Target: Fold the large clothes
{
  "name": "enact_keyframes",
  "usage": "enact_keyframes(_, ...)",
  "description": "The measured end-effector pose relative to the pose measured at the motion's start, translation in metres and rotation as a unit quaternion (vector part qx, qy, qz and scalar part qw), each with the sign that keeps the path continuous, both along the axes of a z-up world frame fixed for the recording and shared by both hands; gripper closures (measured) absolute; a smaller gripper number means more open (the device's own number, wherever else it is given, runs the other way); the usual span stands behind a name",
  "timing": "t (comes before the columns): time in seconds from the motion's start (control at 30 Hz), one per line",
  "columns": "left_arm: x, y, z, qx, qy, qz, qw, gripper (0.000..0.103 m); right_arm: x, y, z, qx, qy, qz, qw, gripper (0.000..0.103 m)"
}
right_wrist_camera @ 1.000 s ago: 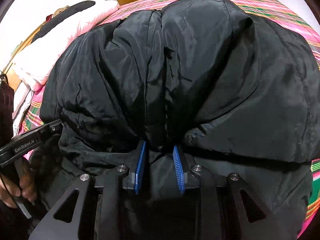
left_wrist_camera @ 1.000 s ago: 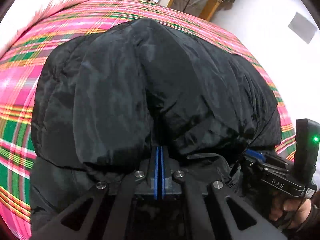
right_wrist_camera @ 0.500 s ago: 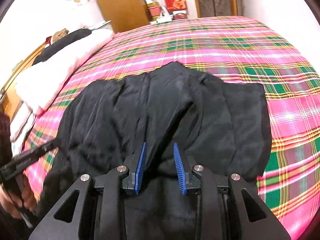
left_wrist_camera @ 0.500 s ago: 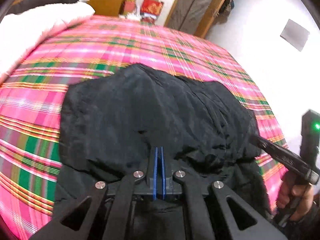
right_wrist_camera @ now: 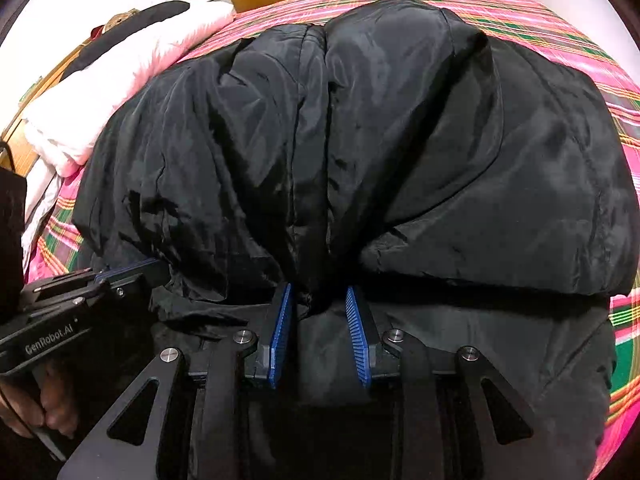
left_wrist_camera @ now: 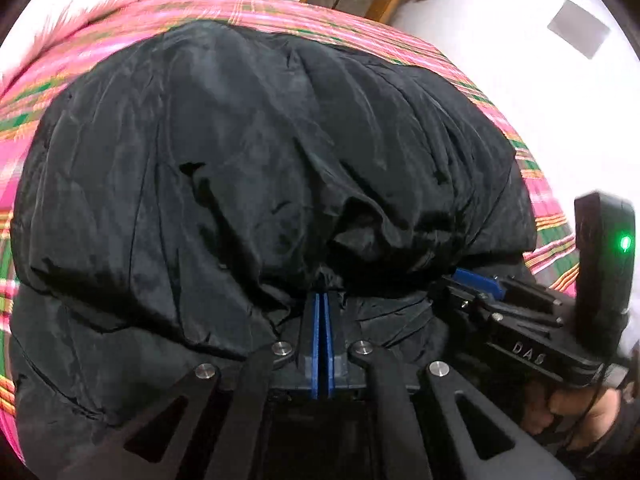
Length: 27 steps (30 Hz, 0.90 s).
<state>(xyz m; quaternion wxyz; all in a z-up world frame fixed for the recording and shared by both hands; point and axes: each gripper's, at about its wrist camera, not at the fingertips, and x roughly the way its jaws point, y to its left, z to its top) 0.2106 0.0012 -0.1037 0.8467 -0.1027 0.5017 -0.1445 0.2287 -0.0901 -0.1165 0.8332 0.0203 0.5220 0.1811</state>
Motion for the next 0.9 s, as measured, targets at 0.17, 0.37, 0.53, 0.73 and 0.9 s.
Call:
enact_keyframes(0.17,-0.005,-0.008,-0.004,0.033,-0.017,0.000,0.9993,0.098,-0.007,0.007,-0.007,-0.025,-0.014,0.018,0.999,0.075)
enact_keyframes(0.37,-0.025,-0.015,0.014,0.048,-0.018,0.010,0.9986,0.098,-0.018,0.000,0.027,-0.009,0.001,0.009,1.000,0.073)
enact_keyframes(0.53,-0.069,-0.020,0.050,0.073,-0.046,0.018,0.9961,0.098,-0.064,-0.031,0.058,0.012,-0.020,-0.005,1.000,0.073)
enact_keyframes(0.73,-0.122,-0.012,0.084,0.080,-0.073,0.034,0.9935,0.098,-0.113,-0.068,0.081,0.023,-0.038,-0.024,0.999,0.061)
enact_keyframes(0.9,-0.155,-0.008,0.096,0.098,-0.089,0.044,0.9902,0.097,-0.136,-0.088,0.086,0.018,-0.043,-0.045,0.998,0.061)
